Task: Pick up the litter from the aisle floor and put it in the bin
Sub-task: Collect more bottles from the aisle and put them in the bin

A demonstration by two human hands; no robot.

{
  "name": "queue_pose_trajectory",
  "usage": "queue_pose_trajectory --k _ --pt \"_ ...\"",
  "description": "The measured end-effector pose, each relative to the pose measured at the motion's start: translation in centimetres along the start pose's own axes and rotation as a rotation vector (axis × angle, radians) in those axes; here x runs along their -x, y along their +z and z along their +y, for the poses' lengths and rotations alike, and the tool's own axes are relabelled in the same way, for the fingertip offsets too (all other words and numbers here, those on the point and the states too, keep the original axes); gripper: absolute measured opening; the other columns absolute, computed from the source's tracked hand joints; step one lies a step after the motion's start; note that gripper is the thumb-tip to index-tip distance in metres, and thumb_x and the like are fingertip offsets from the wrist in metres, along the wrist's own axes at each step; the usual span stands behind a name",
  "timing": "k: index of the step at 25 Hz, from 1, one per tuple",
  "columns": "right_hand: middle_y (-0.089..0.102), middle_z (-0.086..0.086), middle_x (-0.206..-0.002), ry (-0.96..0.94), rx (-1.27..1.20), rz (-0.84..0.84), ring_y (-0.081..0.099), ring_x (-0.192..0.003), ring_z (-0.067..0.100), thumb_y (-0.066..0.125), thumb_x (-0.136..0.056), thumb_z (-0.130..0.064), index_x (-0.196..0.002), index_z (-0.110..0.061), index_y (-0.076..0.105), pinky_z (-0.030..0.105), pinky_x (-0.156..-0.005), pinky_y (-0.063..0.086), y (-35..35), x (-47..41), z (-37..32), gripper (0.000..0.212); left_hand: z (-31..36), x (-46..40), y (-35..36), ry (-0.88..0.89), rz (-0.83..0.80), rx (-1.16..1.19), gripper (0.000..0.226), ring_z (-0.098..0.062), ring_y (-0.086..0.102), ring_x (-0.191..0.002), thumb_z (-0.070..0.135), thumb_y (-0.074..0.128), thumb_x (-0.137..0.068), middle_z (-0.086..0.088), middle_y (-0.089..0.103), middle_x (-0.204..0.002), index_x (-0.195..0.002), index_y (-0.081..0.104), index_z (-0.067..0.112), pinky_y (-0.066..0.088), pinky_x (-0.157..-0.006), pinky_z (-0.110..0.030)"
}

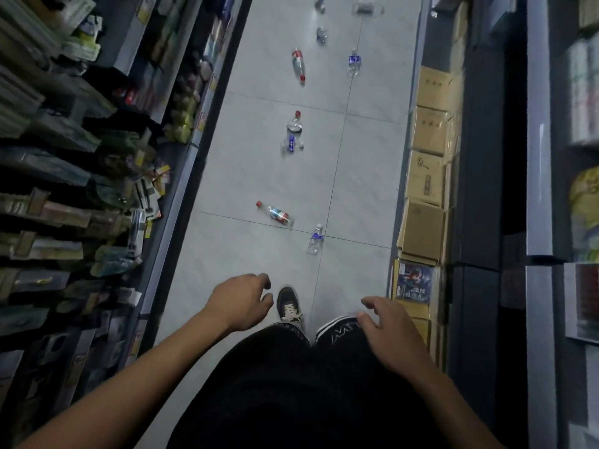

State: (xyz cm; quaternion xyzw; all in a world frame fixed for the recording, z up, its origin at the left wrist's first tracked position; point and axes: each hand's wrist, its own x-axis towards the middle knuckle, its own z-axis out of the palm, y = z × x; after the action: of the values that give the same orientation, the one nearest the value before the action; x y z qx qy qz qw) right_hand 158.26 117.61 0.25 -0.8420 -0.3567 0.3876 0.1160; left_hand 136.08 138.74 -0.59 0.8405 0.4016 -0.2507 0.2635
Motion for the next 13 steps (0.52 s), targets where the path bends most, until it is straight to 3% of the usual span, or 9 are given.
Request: queue_pose_trajectory --k 7,13 --pt "0.060 -0.009 -0.124 0.059 -0.075 -0.013 0.052 -0.117 0.012 0.055 -0.100 -0.038 -0.132 -0.025 0.061 0.036 -0.099 0.045 -7.5 -10.8 1.0 0.035 4.3 -13.0 -9.6 0.016 0.035 -0.019 0.040 -0.022 0.063 -0.106 0.044 0.043 -0.097 0.006 0.068 -0.121 -0.130 0.058 0.026 0.053 -0.084 -0.036" --pt "0.061 -0.006 -0.126 -0.021 -0.020 -0.072 0.053 -0.120 0.015 0.054 -0.099 -0.039 -0.131 -0.023 0.062 0.039 -0.100 0.047 -14.7 -23.0 0.1 0.037 6.9 -20.7 -13.4 -0.110 -0.020 0.051 0.039 -0.022 0.064 -0.105 0.044 0.046 -0.096 0.005 0.070 -0.118 -0.129 0.059 0.027 0.052 -0.082 -0.034"
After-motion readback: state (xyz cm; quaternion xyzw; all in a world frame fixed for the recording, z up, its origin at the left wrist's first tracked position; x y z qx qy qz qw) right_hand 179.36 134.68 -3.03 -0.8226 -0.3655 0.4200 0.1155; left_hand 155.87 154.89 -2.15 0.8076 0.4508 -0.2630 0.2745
